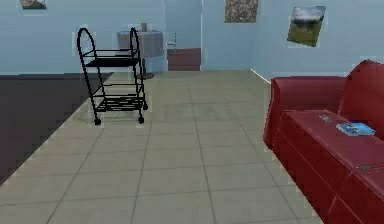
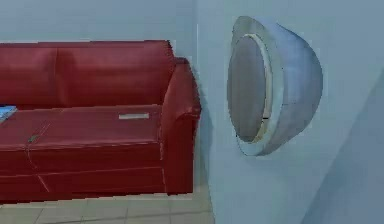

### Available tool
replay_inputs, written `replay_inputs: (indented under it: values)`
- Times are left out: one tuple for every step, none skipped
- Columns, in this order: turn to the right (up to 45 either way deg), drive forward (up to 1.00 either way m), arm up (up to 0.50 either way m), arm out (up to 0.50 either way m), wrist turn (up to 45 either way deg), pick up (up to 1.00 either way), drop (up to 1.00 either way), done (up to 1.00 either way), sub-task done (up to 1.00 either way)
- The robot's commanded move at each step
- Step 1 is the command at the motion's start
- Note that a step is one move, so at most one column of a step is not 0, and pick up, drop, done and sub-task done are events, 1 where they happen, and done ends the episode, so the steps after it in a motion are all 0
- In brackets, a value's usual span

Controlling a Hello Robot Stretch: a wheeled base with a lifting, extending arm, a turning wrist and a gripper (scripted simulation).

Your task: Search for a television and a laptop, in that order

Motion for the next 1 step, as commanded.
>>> replay_inputs:
  values:
    - [0.0, 1.00, 0.00, 0.00, 0.0, 0.00, 0.00, 0.00, 0.00]
